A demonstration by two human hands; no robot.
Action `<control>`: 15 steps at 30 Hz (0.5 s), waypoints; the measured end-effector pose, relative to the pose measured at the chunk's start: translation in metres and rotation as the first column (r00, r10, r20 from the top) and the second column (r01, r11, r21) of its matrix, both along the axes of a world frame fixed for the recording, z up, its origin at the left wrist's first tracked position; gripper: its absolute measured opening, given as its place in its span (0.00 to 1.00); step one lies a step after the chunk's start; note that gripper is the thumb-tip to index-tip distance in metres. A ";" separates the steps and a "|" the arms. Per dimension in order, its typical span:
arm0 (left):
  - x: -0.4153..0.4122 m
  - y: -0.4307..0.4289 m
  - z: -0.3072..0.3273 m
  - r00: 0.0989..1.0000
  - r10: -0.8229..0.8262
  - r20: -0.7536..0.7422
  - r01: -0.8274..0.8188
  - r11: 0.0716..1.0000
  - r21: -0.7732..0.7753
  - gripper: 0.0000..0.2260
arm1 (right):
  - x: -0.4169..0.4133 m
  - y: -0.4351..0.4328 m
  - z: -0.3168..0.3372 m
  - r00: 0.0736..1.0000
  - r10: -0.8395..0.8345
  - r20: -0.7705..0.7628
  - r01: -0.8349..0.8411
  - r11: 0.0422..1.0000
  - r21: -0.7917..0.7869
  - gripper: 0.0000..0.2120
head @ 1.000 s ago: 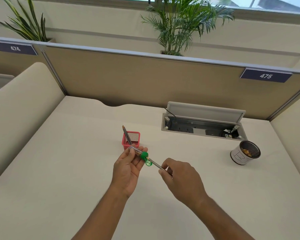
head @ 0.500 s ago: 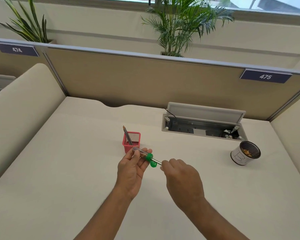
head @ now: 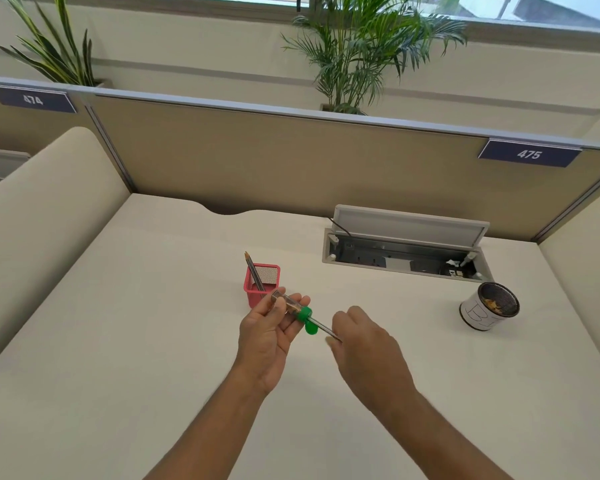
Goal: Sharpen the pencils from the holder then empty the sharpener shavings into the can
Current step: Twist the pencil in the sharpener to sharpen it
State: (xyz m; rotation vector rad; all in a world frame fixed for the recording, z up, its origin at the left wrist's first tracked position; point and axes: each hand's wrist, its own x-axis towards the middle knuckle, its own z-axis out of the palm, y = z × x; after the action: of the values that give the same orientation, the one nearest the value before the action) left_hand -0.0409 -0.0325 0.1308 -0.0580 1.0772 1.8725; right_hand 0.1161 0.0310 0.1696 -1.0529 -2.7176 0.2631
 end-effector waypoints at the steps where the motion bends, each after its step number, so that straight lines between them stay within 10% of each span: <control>1: 0.001 0.000 0.000 1.000 0.004 0.004 -0.004 1.000 0.001 0.14 | 0.001 -0.001 -0.001 0.999 0.038 0.034 -0.042 0.991 0.124 0.19; 7: 0.005 -0.001 -0.003 0.999 0.027 0.017 -0.027 1.000 -0.009 0.14 | -0.002 -0.004 -0.005 0.997 -0.010 0.076 -0.002 0.988 0.157 0.16; 10: 0.003 0.000 -0.001 1.000 -0.020 -0.010 0.020 1.000 0.002 0.14 | -0.006 -0.001 -0.005 0.992 -0.113 0.055 0.124 0.958 -0.259 0.19; 12: 0.001 0.002 0.000 0.999 -0.048 -0.013 0.048 0.999 0.006 0.13 | -0.006 0.005 0.003 0.968 -0.244 -0.052 0.149 0.734 -0.663 0.21; 15: 0.000 0.002 0.002 0.997 -0.075 -0.010 0.075 0.997 0.013 0.13 | -0.004 0.011 0.010 0.948 -0.312 -0.068 0.118 0.541 -0.833 0.18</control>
State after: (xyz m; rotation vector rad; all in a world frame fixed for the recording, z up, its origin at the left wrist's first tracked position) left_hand -0.0405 -0.0304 0.1330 -0.0011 1.0589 1.8146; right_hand 0.1123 0.0419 0.1793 -1.4321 -2.1750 1.6264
